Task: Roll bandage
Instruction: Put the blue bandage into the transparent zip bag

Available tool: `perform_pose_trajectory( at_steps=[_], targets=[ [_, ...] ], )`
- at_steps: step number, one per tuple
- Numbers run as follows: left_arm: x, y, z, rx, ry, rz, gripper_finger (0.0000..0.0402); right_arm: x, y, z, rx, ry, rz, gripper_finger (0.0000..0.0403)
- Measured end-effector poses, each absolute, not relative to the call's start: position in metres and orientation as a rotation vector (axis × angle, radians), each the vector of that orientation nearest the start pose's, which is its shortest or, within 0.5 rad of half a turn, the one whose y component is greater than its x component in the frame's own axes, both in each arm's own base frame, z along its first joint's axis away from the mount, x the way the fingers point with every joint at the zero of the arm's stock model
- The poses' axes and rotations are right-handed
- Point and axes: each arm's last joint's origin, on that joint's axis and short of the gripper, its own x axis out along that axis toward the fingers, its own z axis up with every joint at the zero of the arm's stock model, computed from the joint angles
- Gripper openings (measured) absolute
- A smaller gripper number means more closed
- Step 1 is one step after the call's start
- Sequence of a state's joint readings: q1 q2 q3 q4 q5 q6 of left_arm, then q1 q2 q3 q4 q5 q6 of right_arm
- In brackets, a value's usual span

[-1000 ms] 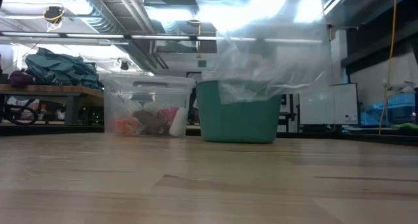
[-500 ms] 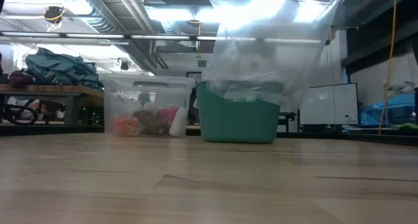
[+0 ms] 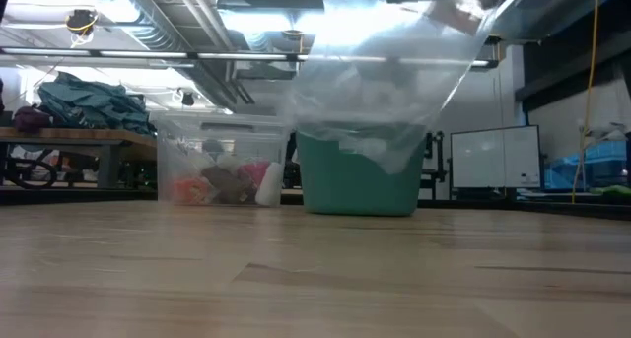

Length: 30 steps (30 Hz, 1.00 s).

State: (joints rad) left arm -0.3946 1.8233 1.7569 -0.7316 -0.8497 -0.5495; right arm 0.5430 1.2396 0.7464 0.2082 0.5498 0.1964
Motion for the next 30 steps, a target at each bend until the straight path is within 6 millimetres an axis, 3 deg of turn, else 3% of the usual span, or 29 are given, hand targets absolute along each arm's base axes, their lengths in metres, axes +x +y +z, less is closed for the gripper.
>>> perform_pose_trajectory(
  at_steps=[20, 30],
  targets=[
    [0.382, -0.140, 0.349, -0.216, 0.469, 0.392, 0.0000, 0.235, 0.120, 0.262, 0.025, 0.236, -0.197, 0.0010],
    [0.384, -0.137, 0.350, -0.223, 0.460, 0.388, 0.0000, 0.238, 0.122, 0.264, 0.038, 0.237, -0.152, 0.0011]
  ],
)
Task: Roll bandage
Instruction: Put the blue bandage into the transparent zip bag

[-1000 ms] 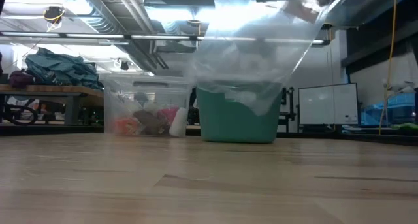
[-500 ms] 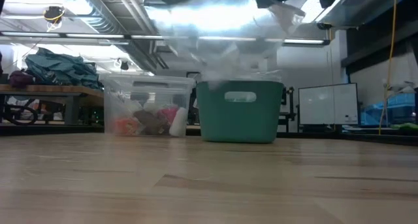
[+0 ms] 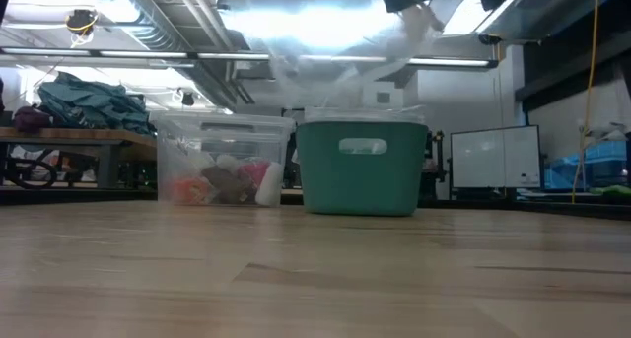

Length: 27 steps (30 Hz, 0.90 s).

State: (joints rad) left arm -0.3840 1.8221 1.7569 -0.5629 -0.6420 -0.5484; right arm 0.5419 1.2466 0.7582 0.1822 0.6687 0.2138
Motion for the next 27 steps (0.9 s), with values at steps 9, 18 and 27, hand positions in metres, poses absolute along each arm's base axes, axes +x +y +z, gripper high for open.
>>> perform_pose_trajectory(
  at_steps=[9, 18, 27],
  targets=[
    [0.390, -0.138, 0.357, -0.244, 0.410, 0.299, 0.0000, 0.263, 0.126, 0.269, 0.030, 0.257, -0.123, 0.0012],
    [0.388, -0.141, 0.356, -0.234, 0.426, 0.285, 0.0000, 0.271, 0.130, 0.279, -0.025, 0.251, -0.074, 0.0051],
    [0.388, -0.141, 0.356, -0.209, 0.438, 0.279, 0.0000, 0.272, 0.133, 0.282, -0.005, 0.255, 0.060, 0.0100]
  ],
)
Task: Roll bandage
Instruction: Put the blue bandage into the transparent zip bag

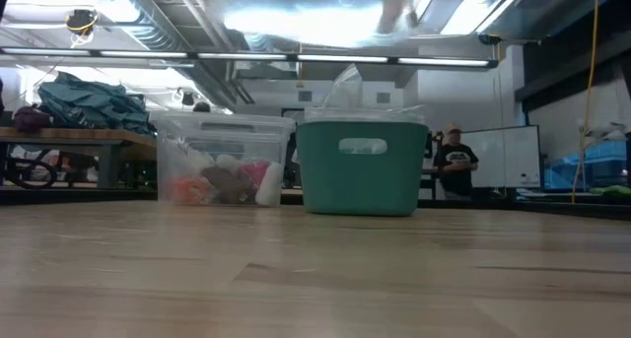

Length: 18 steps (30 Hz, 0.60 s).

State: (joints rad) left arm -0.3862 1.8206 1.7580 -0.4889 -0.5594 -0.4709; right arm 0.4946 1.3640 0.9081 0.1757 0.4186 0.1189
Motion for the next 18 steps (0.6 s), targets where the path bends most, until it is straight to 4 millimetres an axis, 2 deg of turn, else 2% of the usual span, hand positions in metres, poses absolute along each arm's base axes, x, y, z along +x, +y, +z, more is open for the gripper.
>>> perform_pose_trajectory(
  at_steps=[10, 18],
  targets=[
    [0.386, -0.147, 0.356, -0.210, 0.430, 0.265, 0.0000, 0.267, 0.134, 0.288, 0.008, 0.247, 0.158, 0.0138],
    [0.382, -0.148, 0.362, -0.209, 0.421, 0.252, 0.0000, 0.245, 0.125, 0.306, 0.002, 0.269, 0.264, 0.0138]
  ],
)
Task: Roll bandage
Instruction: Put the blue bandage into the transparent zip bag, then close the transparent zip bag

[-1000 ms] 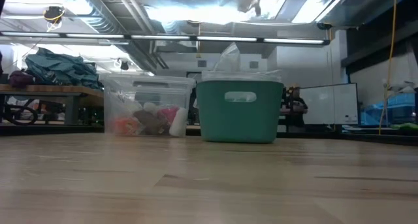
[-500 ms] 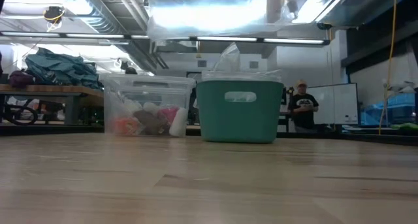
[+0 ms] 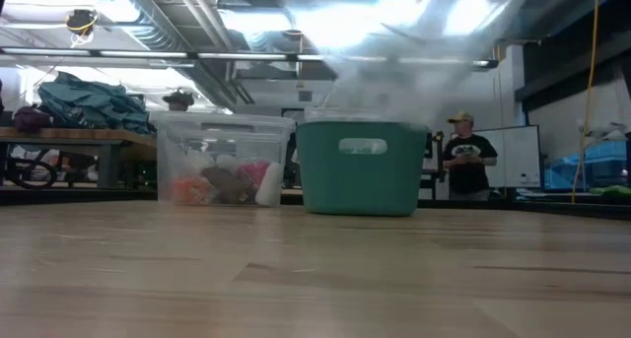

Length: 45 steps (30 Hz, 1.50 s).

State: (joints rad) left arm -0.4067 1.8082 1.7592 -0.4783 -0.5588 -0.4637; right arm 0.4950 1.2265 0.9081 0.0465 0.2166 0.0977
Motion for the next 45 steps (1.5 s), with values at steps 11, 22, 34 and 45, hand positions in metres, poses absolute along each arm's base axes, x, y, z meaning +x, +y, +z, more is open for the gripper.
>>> perform_pose_trajectory(
  at_steps=[11, 22, 34, 45],
  targets=[
    [0.381, -0.146, 0.361, -0.189, 0.431, 0.266, 0.0000, 0.224, 0.123, 0.326, 0.042, 0.240, 0.503, 0.0138],
    [0.365, -0.137, 0.375, -0.020, 0.461, 0.277, 0.0000, 0.197, 0.113, 0.351, 0.024, 0.124, 0.672, 0.0138],
    [0.286, -0.099, 0.414, 0.049, 0.584, 0.471, 0.0000, 0.132, 0.073, 0.389, -0.158, -0.117, 0.534, 0.0138],
    [0.209, -0.068, 0.394, -0.011, 0.714, 0.649, 0.0000, 0.059, 0.017, 0.375, -0.319, 0.037, 0.018, 0.0138]
  ],
)
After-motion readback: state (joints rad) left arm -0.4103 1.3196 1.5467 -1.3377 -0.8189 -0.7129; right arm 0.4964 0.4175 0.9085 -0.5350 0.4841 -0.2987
